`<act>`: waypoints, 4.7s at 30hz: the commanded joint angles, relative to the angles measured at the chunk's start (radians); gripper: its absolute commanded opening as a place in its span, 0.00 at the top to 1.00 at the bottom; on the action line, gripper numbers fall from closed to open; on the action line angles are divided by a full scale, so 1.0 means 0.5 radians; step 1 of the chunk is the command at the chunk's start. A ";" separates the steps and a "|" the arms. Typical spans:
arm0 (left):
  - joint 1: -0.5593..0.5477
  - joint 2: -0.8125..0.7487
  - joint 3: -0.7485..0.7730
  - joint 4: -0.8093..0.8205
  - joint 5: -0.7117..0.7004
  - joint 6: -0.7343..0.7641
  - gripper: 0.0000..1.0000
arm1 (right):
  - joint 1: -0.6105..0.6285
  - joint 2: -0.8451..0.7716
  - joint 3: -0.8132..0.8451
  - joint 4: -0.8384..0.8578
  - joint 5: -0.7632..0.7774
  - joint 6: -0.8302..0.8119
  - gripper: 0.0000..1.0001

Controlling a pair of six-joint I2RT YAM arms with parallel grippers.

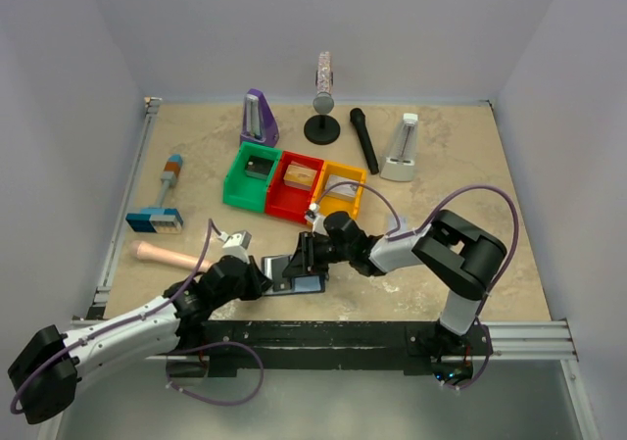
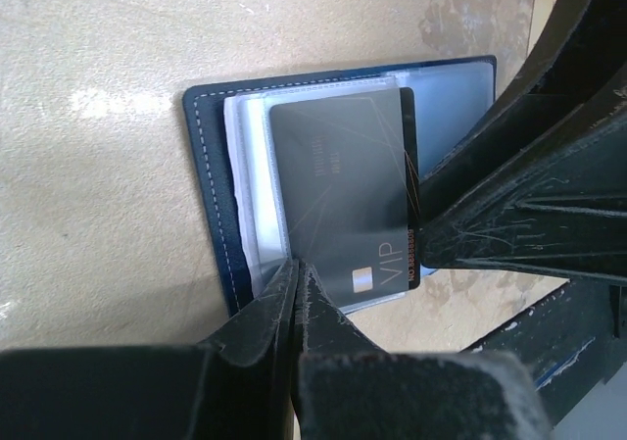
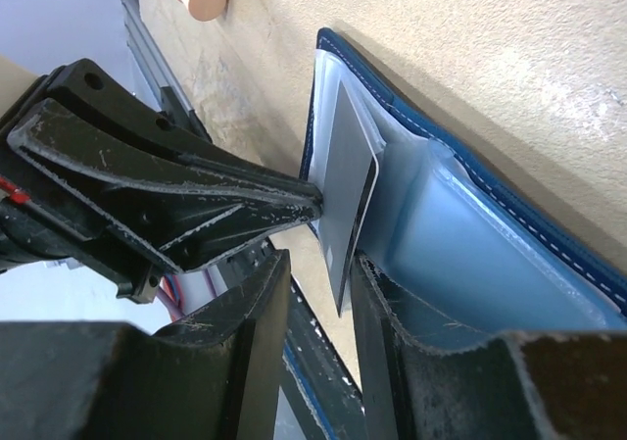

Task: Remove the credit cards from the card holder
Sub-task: Remove the credit card from the card holder.

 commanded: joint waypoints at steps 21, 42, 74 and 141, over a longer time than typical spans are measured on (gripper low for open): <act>0.005 -0.197 -0.048 0.129 0.027 0.045 0.99 | 0.009 0.094 0.109 0.066 -0.113 0.005 0.63; 0.005 -0.139 0.025 -0.169 -0.194 -0.043 1.00 | 0.009 0.079 0.094 0.066 -0.095 0.014 0.62; 0.005 0.039 -0.107 0.313 0.054 -0.028 1.00 | 0.009 0.168 0.195 0.124 -0.137 0.112 0.59; 0.005 -0.035 -0.100 0.009 -0.108 -0.157 1.00 | -0.089 -0.127 -0.090 0.078 -0.021 0.063 0.80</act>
